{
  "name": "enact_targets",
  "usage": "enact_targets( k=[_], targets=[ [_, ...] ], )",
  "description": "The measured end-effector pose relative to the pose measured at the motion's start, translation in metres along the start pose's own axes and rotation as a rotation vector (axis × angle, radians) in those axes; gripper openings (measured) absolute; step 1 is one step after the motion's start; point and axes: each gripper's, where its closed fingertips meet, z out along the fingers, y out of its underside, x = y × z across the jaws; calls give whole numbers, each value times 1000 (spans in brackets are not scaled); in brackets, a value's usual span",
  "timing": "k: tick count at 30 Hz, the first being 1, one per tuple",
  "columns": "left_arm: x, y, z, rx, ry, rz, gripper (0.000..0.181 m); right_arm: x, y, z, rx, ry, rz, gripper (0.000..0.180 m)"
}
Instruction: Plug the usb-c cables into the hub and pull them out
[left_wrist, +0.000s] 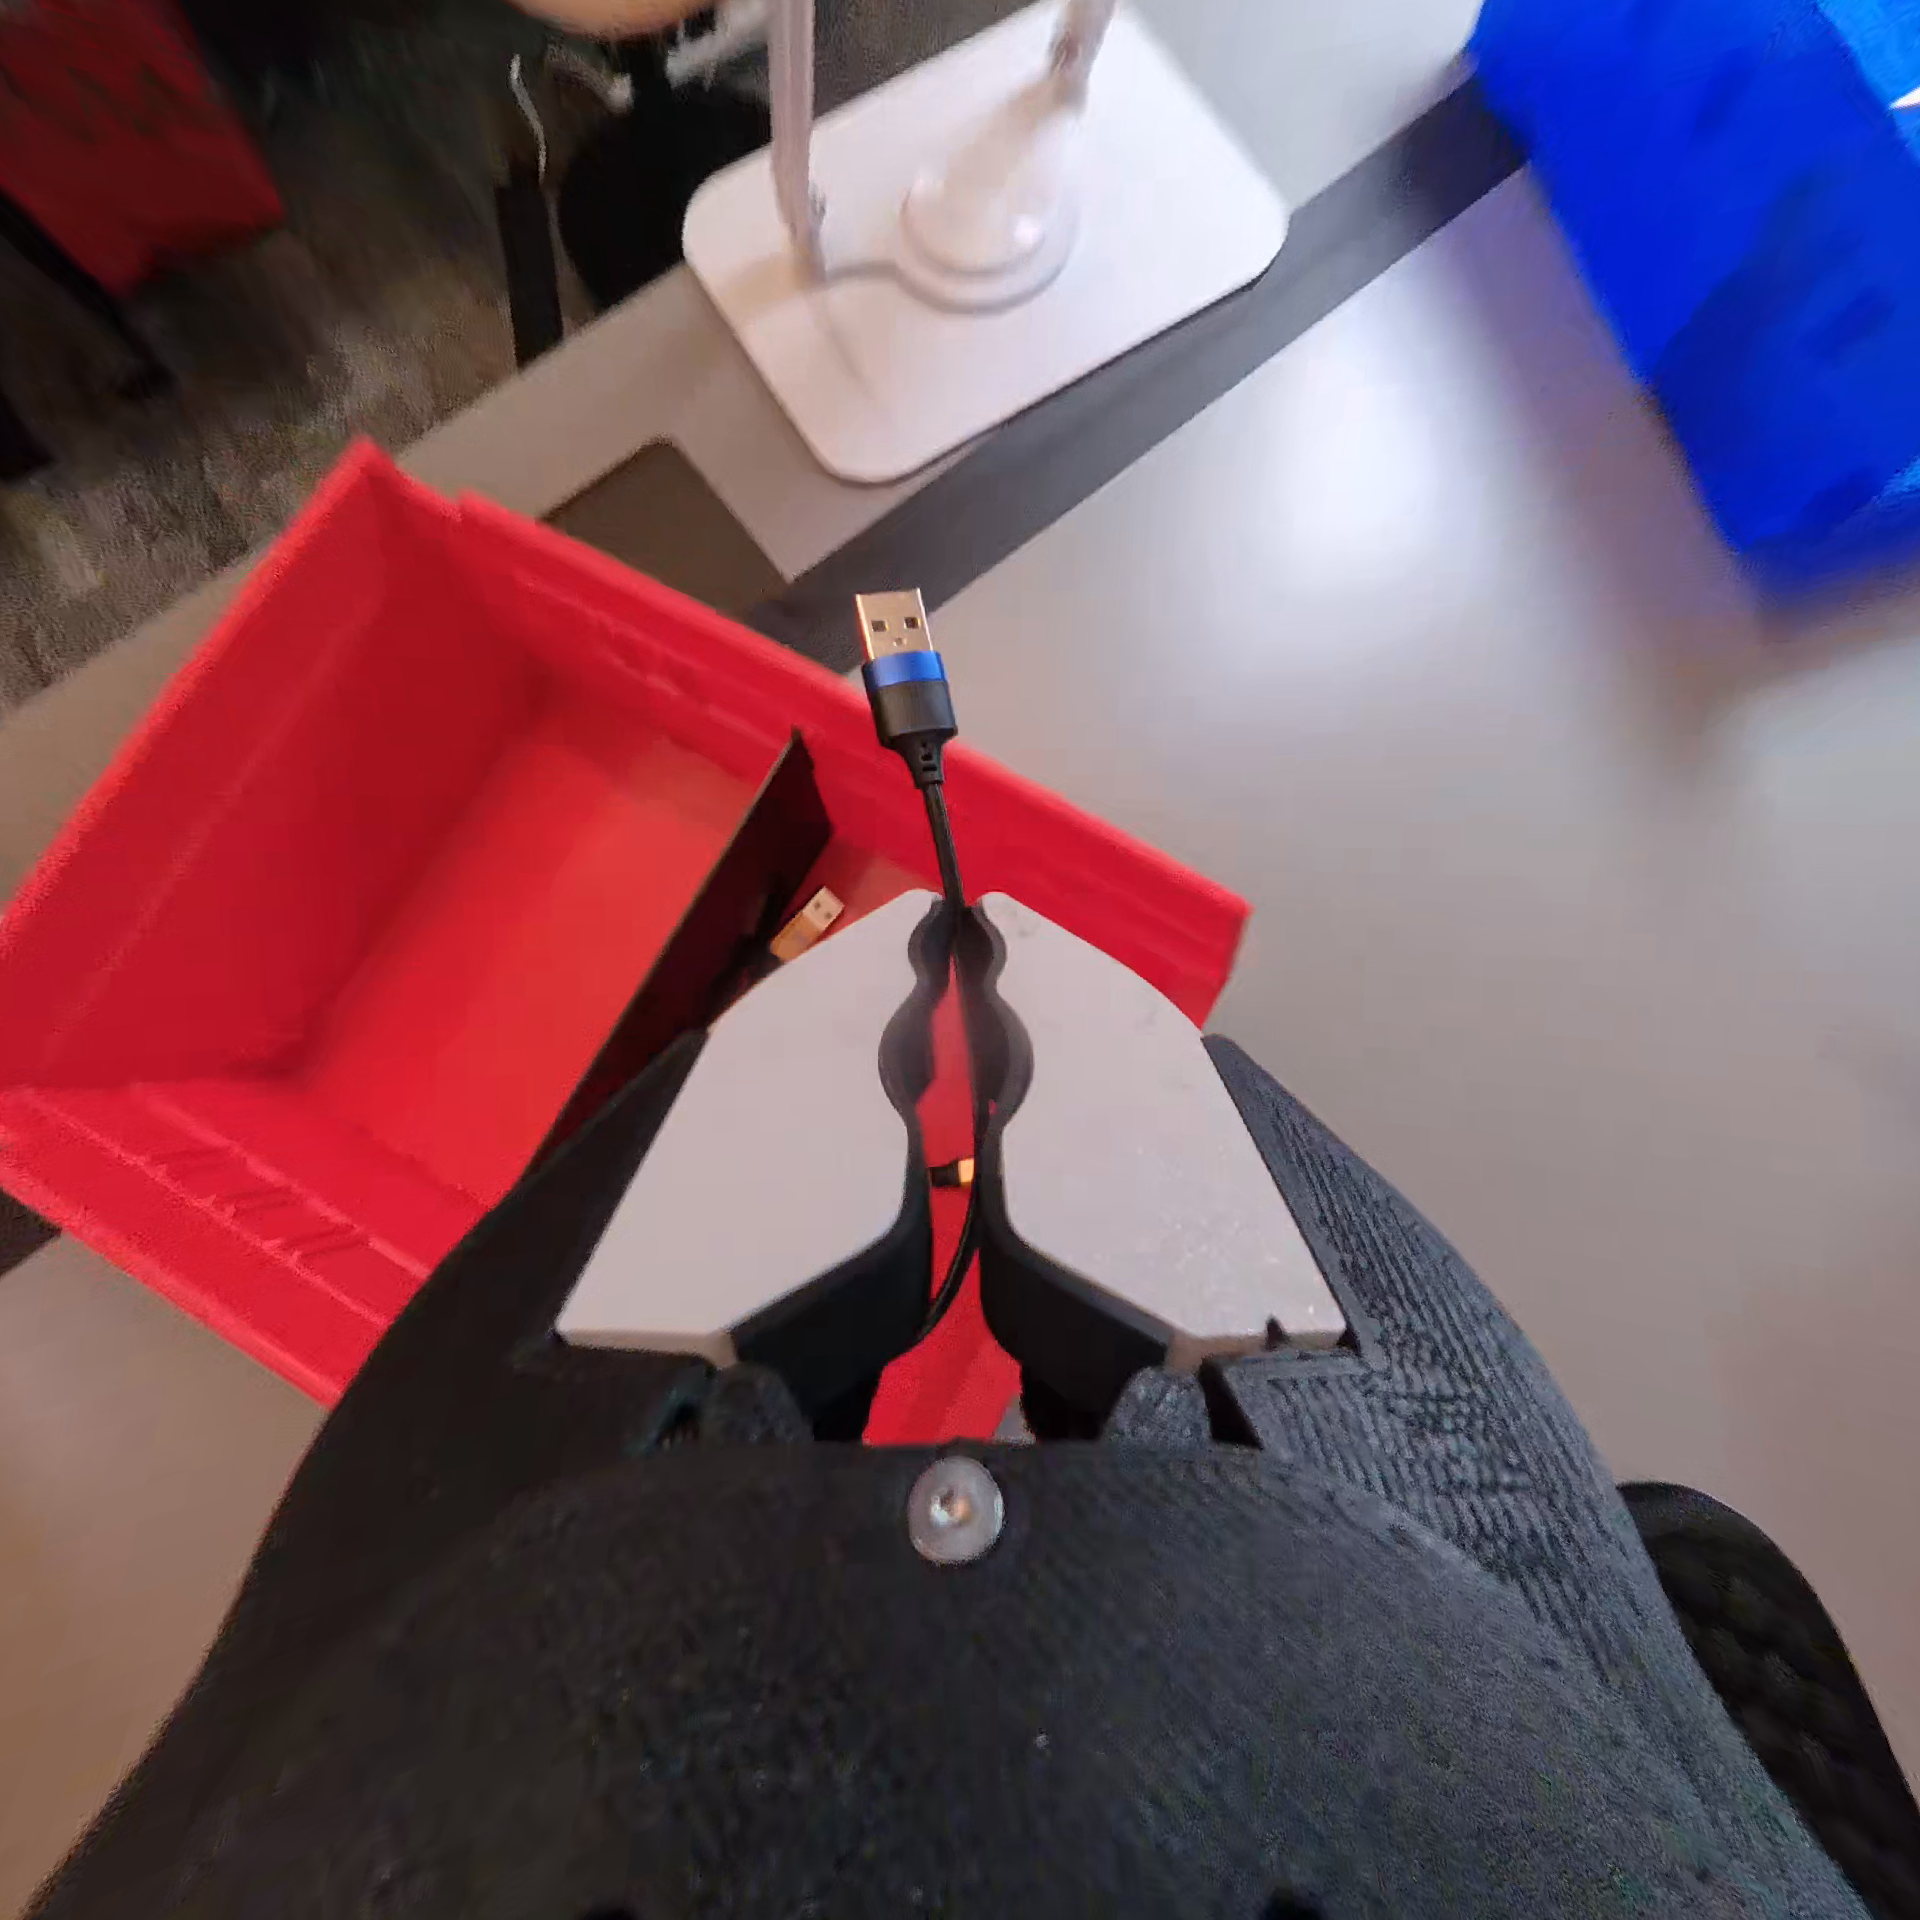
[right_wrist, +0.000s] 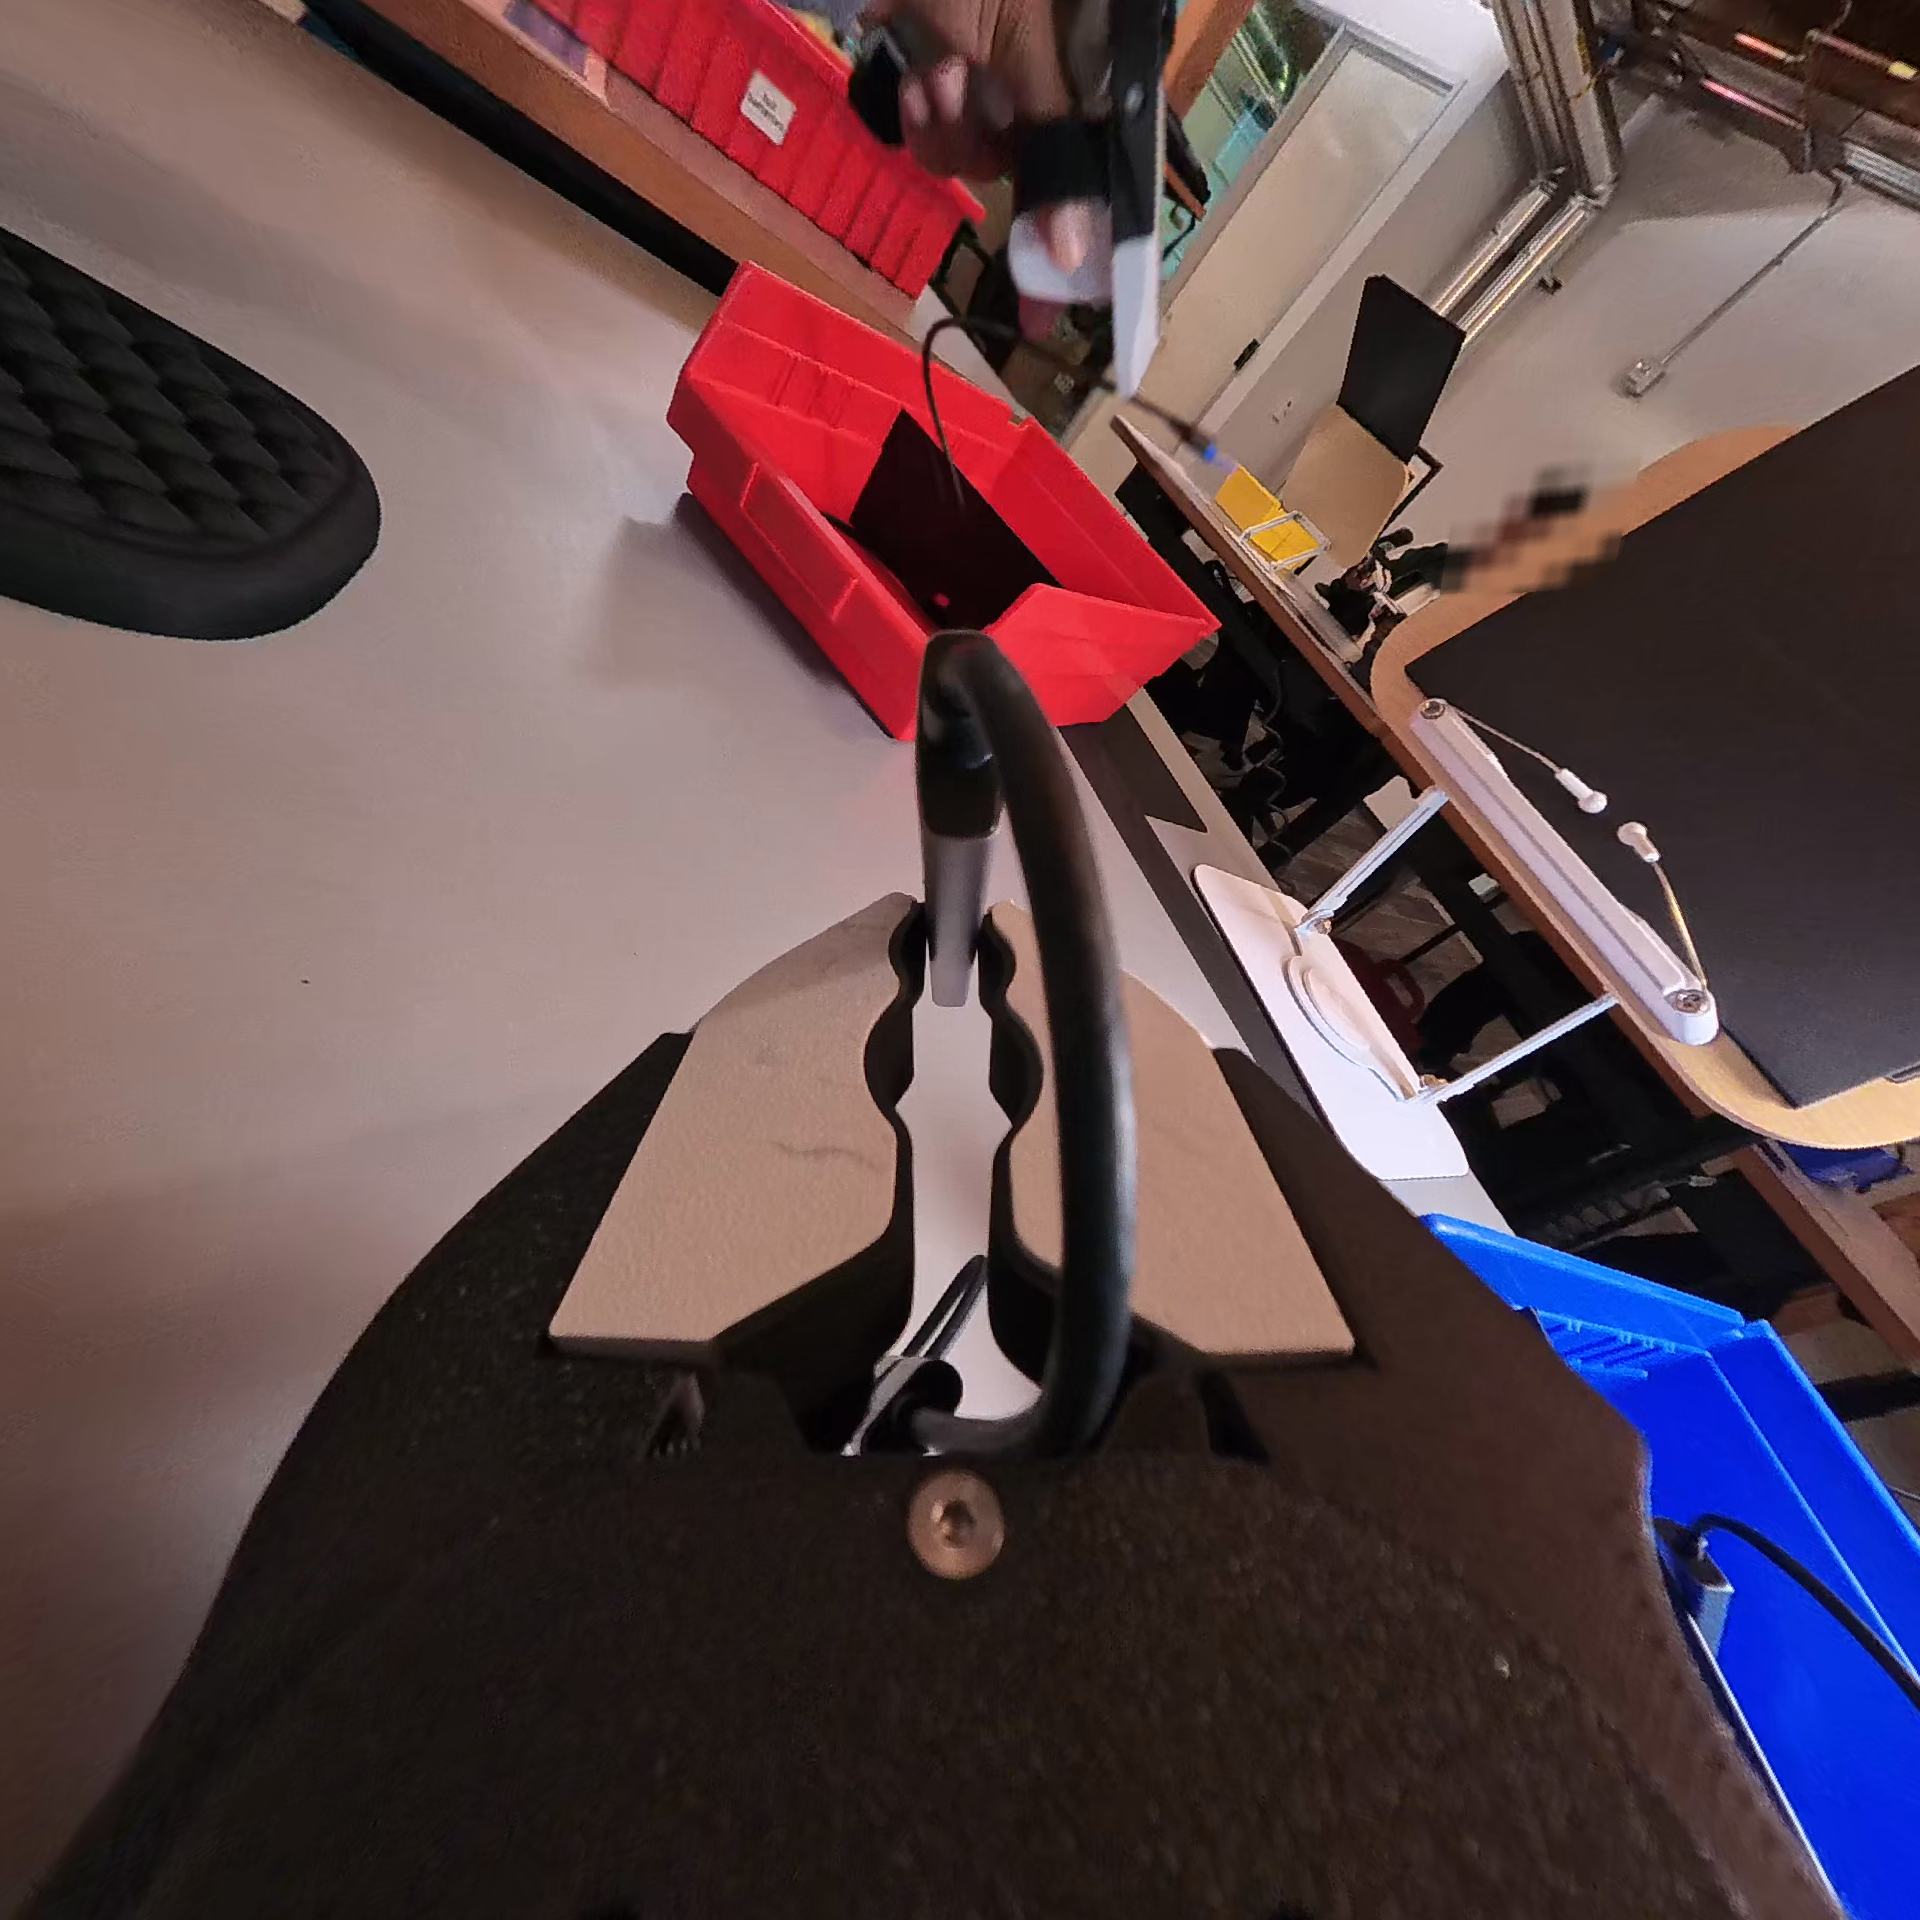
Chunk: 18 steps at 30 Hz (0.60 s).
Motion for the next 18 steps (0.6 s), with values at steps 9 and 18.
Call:
enact_targets(
  k=[9, 18],
  targets=[
    [109, -60, -74, 388, 400, 72, 3, 6, 3, -1, -6, 29, 3, 9],
    [215, 6, -33, 379, 1015, -265, 3, 28, 16, -7, -41, 100, 26, 9]
  ],
)
